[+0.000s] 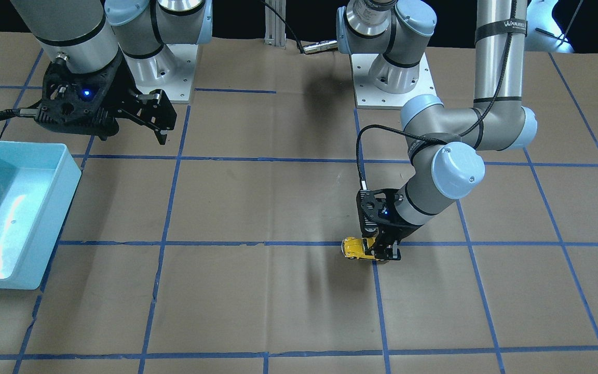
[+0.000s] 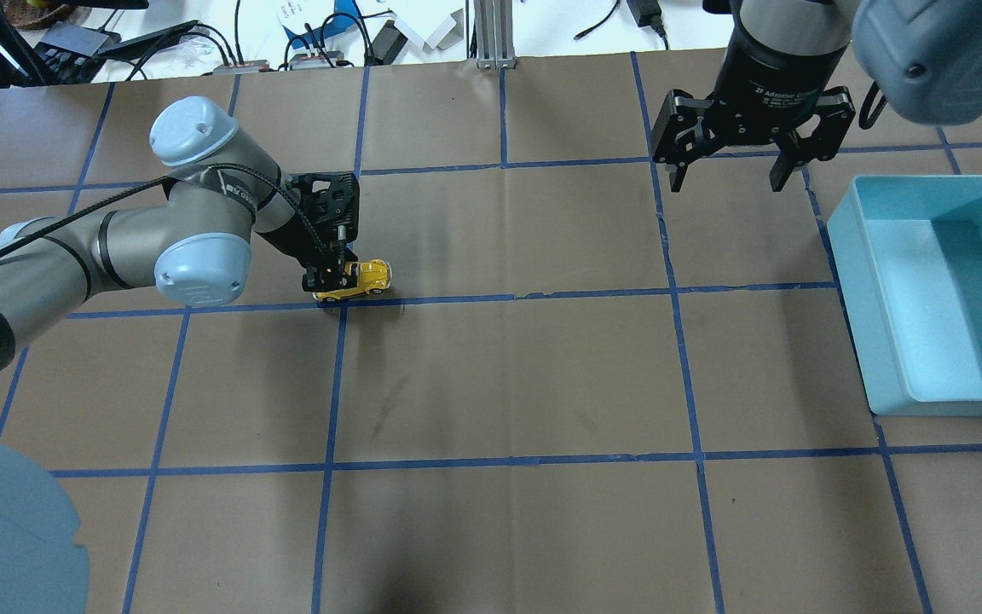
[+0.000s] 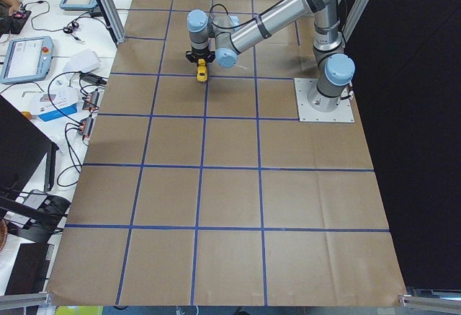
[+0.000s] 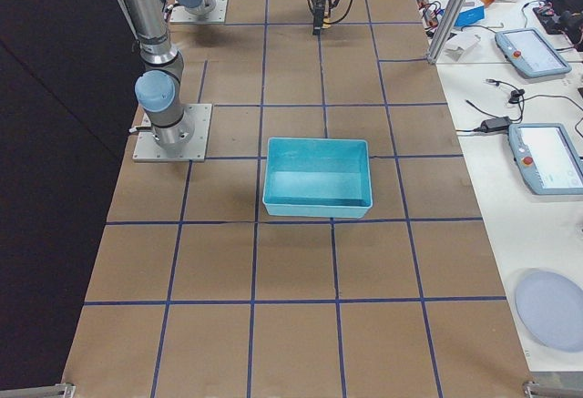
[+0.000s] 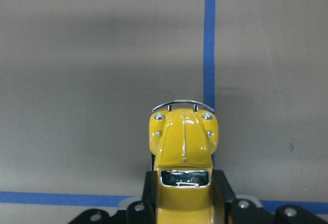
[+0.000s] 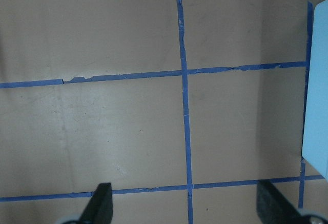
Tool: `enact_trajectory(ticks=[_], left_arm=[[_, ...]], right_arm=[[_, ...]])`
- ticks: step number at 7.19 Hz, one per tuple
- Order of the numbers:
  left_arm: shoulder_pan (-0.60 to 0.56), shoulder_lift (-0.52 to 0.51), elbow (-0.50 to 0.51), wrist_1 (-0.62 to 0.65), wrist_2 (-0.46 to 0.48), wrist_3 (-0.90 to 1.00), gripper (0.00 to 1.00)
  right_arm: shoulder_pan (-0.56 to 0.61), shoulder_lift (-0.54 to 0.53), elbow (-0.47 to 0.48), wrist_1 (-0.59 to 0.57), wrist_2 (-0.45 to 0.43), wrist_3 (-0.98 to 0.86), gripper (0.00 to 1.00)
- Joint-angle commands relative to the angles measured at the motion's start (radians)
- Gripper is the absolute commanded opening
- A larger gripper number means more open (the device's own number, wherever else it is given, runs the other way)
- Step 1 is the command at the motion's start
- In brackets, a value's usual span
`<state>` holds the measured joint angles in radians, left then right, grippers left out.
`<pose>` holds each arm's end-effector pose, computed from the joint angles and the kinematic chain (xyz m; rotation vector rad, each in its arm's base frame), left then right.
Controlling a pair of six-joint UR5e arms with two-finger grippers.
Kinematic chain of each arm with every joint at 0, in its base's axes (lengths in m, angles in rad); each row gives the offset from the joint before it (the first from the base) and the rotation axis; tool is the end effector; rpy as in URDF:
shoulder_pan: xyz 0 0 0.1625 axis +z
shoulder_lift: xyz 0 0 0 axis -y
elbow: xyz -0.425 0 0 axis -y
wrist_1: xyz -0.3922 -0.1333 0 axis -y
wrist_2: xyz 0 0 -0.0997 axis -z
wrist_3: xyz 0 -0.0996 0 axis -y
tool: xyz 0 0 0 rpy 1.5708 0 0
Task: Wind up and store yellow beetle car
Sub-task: 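Hold the car with the left gripper and rotate it on the table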
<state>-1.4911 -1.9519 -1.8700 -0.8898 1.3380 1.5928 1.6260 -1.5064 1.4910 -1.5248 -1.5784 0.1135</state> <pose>-0.1110 -0.5734 0.2135 -2.0422 -2.1634 0.2588 0.1608 -0.5080 0.4901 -0.0911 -3.1298 -0.0467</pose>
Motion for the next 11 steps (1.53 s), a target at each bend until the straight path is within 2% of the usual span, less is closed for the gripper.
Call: enact_trajectory(ticks=[1,10,11], left_arm=[[0.015,-0.002,-0.001,-0.003,-0.007,-0.001,0.22],[0.046,-0.004,-0.003,-0.029,-0.002,0.012,0.22],[0.060,-0.004,-0.003,-0.029,-0.003,0.057,0.22]], right_arm=[[0.000,0.000,-0.001,0.000,0.000,0.000,1.00],[0.000,-0.003,-0.003,0.000,-0.002,0.002,1.00],[0.000,-0.002,-0.001,-0.002,-0.002,0.000,1.00]])
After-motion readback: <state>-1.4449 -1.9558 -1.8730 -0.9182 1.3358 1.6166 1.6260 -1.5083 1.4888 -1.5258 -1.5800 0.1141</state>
